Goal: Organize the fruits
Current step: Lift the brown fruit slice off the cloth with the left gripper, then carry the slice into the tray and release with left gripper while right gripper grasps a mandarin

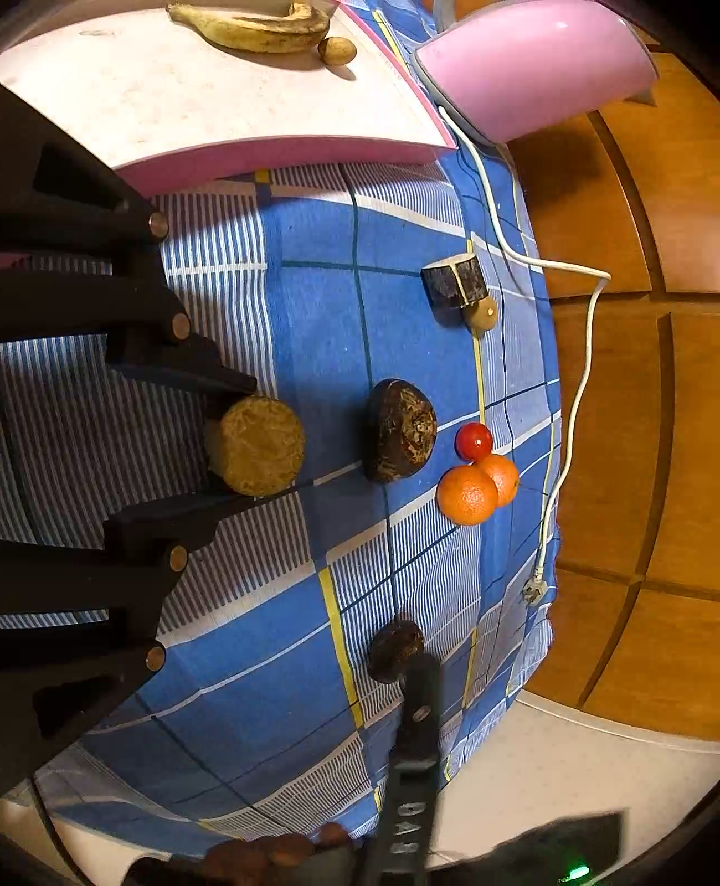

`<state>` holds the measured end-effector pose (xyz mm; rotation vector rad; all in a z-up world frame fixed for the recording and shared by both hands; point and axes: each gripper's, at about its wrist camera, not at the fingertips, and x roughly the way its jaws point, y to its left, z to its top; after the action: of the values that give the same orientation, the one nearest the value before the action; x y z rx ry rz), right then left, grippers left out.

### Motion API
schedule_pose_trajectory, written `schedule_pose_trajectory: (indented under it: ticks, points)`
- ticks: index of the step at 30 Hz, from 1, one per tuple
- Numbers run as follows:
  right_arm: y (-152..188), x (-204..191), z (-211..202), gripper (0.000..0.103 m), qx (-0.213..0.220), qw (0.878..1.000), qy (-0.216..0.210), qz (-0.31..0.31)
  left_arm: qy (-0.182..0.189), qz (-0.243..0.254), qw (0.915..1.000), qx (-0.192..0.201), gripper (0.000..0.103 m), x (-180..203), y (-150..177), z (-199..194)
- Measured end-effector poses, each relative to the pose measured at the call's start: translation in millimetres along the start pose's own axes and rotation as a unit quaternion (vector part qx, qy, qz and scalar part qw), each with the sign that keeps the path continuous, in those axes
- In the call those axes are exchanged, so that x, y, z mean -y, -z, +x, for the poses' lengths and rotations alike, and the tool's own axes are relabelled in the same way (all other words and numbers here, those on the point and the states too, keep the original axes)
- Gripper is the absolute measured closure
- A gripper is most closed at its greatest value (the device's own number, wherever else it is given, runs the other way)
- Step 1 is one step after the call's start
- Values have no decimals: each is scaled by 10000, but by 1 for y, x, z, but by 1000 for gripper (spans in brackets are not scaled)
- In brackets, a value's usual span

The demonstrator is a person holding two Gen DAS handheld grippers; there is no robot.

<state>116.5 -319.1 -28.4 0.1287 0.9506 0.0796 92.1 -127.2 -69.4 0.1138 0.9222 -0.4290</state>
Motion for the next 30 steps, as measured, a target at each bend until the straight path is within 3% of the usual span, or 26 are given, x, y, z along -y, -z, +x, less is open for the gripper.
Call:
schedule_pose_trajectory:
  ticks: [6, 12, 18, 19, 30]
  points:
    - [-25, -38, 23, 48, -74, 9982, -456, -382, -25, 5, 10000, 62, 69, 0, 2, -2]
    - [-48, -69, 63, 48, -244, 9975, -325, -574, -20, -12, 10000, 88, 69, 1, 3, -3]
    - [-62, -68, 91, 49, -407, 9984, -217, -341, -18, -15, 9999, 101, 69, 1, 3, -3]
    - [-63, -67, 92, 63, -408, 9984, -192, -354, -19, -13, 9999, 102, 69, 1, 3, -3]
    - [-26, -72, 37, 64, -188, 9955, -198, -913, 107, -53, 9999, 36, 70, -1, -2, -6]
